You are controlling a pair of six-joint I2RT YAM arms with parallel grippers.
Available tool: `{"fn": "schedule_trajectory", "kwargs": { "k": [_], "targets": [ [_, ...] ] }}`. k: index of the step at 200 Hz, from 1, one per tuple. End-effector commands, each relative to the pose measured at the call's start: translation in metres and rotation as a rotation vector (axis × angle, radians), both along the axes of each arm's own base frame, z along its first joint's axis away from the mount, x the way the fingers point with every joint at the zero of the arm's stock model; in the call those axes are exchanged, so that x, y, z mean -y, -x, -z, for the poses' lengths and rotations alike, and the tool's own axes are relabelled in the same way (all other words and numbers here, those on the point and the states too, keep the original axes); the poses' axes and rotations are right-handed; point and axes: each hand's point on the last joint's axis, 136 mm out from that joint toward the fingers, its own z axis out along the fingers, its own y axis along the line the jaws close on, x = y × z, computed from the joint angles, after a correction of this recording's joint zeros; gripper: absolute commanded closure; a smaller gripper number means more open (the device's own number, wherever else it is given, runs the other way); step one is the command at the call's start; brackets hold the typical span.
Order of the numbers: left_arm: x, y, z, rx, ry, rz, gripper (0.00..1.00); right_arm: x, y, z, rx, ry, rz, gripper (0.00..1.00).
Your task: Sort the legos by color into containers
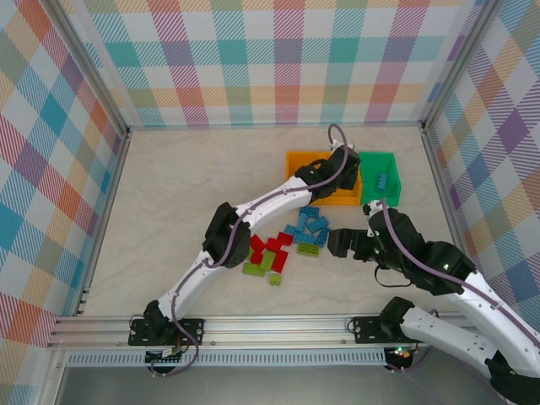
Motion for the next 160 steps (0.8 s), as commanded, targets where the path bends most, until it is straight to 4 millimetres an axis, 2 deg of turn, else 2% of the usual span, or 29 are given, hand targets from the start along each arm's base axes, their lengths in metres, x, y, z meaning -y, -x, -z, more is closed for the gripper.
{"fn": "schedule_trajectory", "kwargs": {
  "k": [1,22,39,53,58,77,81,102,133,160],
  "targets": [
    [-0.001,-0.011,-0.048,0.083,0.066,-0.013,0.51,-0.001,0.005,0.004,-0.035,-0.002,-0.002,0.00],
    [0.001,-0.003,-0.068,0.083,0.097,0.014,0.46,-0.005,0.002,0.006,-0.048,0.009,-0.011,0.00],
    [-0.003,0.007,-0.088,0.081,0.107,0.035,0.45,-0.009,-0.001,0.008,-0.048,0.001,-0.009,0.00],
    [-0.010,0.017,-0.105,0.077,0.120,0.051,0.45,-0.010,-0.003,0.011,-0.044,-0.009,0.003,0.00],
    [-0.014,0.022,-0.118,0.087,0.135,0.055,0.45,-0.010,-0.004,0.012,-0.042,-0.013,0.006,0.00],
    [-0.035,0.043,-0.142,0.123,0.183,0.075,0.45,-0.011,-0.006,0.022,-0.050,-0.001,0.015,0.00],
    [-0.040,0.049,-0.157,0.151,0.215,0.079,0.45,-0.012,-0.007,0.024,-0.052,0.004,0.016,0.00],
    [-0.078,0.081,-0.177,0.201,0.244,0.109,0.45,-0.022,-0.014,0.037,-0.071,0.028,-0.002,0.00],
    [-0.138,0.131,-0.176,0.252,0.163,0.166,0.44,-0.057,-0.036,0.062,-0.136,0.056,-0.043,0.00],
    [-0.197,0.168,-0.176,0.321,0.040,0.196,0.44,-0.075,-0.066,0.083,-0.183,0.155,-0.010,0.00]
  ]
}}
